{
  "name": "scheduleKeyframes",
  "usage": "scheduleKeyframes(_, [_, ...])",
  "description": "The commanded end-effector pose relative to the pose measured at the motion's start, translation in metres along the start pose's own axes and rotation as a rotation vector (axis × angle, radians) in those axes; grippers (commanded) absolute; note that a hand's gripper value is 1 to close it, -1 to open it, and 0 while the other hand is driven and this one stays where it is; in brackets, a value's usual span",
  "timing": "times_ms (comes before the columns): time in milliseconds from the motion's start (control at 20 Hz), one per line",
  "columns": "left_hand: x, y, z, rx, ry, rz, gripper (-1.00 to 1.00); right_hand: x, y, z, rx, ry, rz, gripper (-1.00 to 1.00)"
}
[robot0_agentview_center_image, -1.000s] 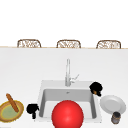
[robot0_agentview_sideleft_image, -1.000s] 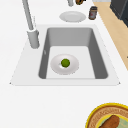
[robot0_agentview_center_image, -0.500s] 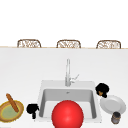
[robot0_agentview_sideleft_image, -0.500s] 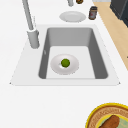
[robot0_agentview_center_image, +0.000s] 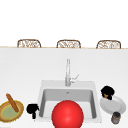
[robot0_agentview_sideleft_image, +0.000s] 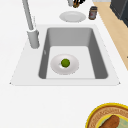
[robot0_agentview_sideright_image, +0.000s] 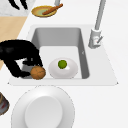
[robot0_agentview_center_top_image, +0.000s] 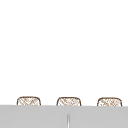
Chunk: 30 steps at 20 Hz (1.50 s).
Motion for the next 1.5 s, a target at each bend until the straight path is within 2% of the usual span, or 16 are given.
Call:
scheduleKeyframes(0, [0.000,0.000,0.000,0.000,0.000,0.000,0.00,-0.005,0.026,0.002,0.029,0.078,-0.030,1.00])
scheduleKeyframes(250, [0.000,0.000,0.000,0.000,0.000,0.000,0.00,-0.009,0.063,0.000,0.024,0.153,-0.017,1.00])
scheduleKeyframes(400, [0.000,0.000,0.000,0.000,0.000,0.000,0.00,-0.014,0.085,0.001,0.030,0.172,-0.016,1.00])
scheduleKeyframes(850, [0.000,0.000,0.000,0.000,0.000,0.000,0.00,-0.049,0.148,-0.018,0.082,0.116,-0.040,1.00])
scheduleKeyframes(1000, [0.000,0.000,0.000,0.000,0.000,0.000,0.00,-0.061,0.151,-0.021,0.080,0.096,-0.105,1.00])
scheduleKeyframes(1150, [0.000,0.000,0.000,0.000,0.000,0.000,0.00,-0.070,0.154,-0.024,0.102,0.057,-0.208,1.00])
scheduleKeyframes(1250, [0.000,0.000,0.000,0.000,0.000,0.000,0.00,-0.061,0.142,-0.018,0.088,0.020,-0.254,1.00])
scheduleKeyframes(1300, [0.000,0.000,0.000,0.000,0.000,0.000,0.00,-0.057,0.135,-0.019,0.083,0.018,-0.274,-1.00])
scheduleKeyframes(1350, [0.000,0.000,0.000,0.000,0.000,0.000,0.00,-0.054,0.128,-0.019,0.072,0.008,-0.323,-1.00])
scheduleKeyframes(1450, [0.000,0.000,0.000,0.000,0.000,0.000,0.00,-0.053,0.123,-0.019,0.055,0.002,-0.339,-1.00])
